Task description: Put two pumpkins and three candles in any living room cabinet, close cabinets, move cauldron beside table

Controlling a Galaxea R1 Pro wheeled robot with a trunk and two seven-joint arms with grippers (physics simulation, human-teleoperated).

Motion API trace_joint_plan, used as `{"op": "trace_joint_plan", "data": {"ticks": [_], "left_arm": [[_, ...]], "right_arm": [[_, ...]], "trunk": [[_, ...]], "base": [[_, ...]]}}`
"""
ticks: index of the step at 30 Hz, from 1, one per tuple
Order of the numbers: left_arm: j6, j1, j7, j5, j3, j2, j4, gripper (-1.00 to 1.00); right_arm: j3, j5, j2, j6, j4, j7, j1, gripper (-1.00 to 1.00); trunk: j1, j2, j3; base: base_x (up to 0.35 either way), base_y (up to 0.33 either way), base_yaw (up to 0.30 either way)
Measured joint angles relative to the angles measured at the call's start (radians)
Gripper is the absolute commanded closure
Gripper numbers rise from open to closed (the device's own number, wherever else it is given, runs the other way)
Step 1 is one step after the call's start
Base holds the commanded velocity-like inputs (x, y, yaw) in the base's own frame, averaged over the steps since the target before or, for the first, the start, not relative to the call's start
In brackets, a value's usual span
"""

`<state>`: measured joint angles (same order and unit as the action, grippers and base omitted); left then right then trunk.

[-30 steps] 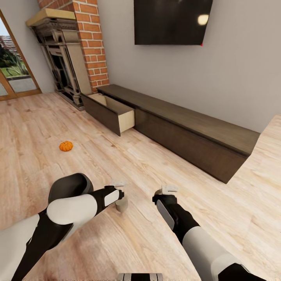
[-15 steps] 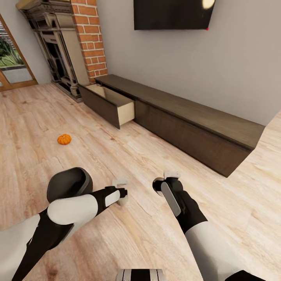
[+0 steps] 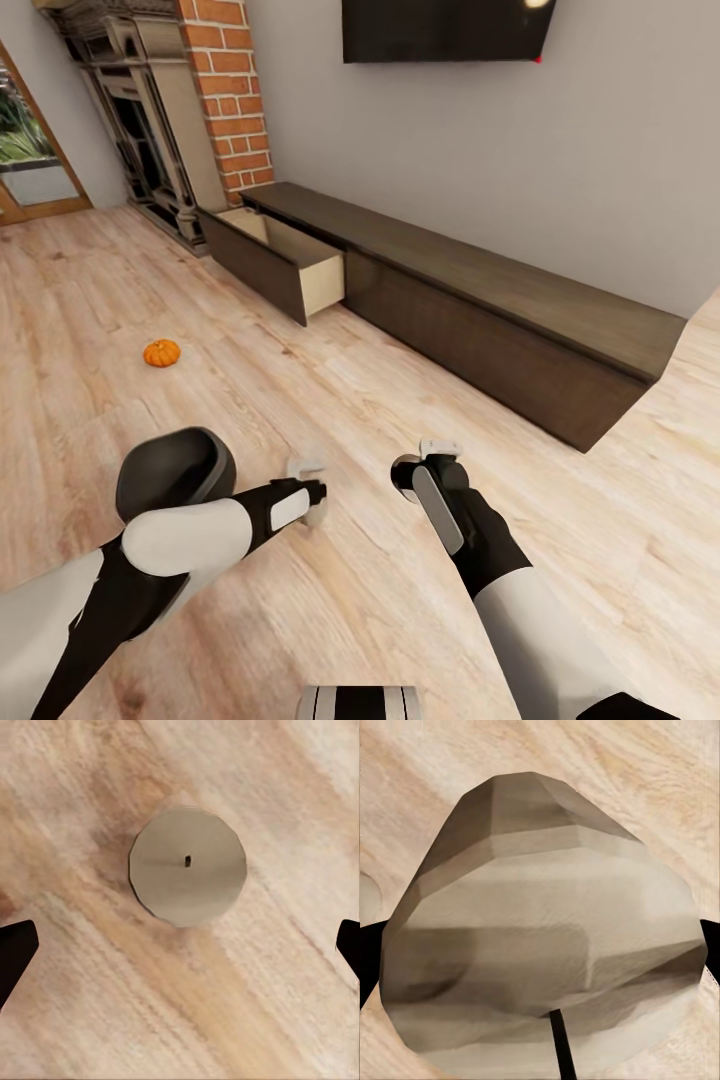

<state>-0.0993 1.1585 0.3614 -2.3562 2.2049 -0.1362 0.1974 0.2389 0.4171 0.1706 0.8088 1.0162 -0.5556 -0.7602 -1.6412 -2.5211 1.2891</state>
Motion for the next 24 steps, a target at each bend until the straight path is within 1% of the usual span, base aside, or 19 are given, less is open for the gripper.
{"op": "trace_joint_plan", "data": {"ticks": [6, 11, 16, 24], "left_arm": [[0.002, 0.0, 0.018, 0.0, 0.001, -0.012, 0.012, -1.0], [0.002, 0.0, 0.02, 0.0, 0.002, -0.014, 0.014, -1.0], [0.009, 0.0, 0.022, 0.0, 0.002, -0.014, 0.014, -1.0], [0.005, 0.0, 0.024, 0.0, 0.002, -0.014, 0.014, -1.0]], "right_arm": [[0.0, 0.002, 0.001, -0.001, 0.0, 0.0, 0.0, 1.0], [-0.001, 0.002, 0.001, -0.002, 0.0, 0.0, 0.0, 1.0], [-0.001, 0.003, -0.001, -0.003, 0.0, 0.0, 0.0, 1.0], [-0.002, 0.004, -0.003, -0.003, 0.0, 0.0, 0.0, 1.0]], "trunk": [[0.0, 0.0, 0.0], [0.0, 0.0, 0.0], [0.0, 0.0, 0.0], [-0.004, -0.002, 0.031]], "base": [[0.316, 0.0, 0.0], [0.317, 0.0, 0.0], [0.068, 0.0, 0.0], [0.005, 0.0, 0.0]]}}
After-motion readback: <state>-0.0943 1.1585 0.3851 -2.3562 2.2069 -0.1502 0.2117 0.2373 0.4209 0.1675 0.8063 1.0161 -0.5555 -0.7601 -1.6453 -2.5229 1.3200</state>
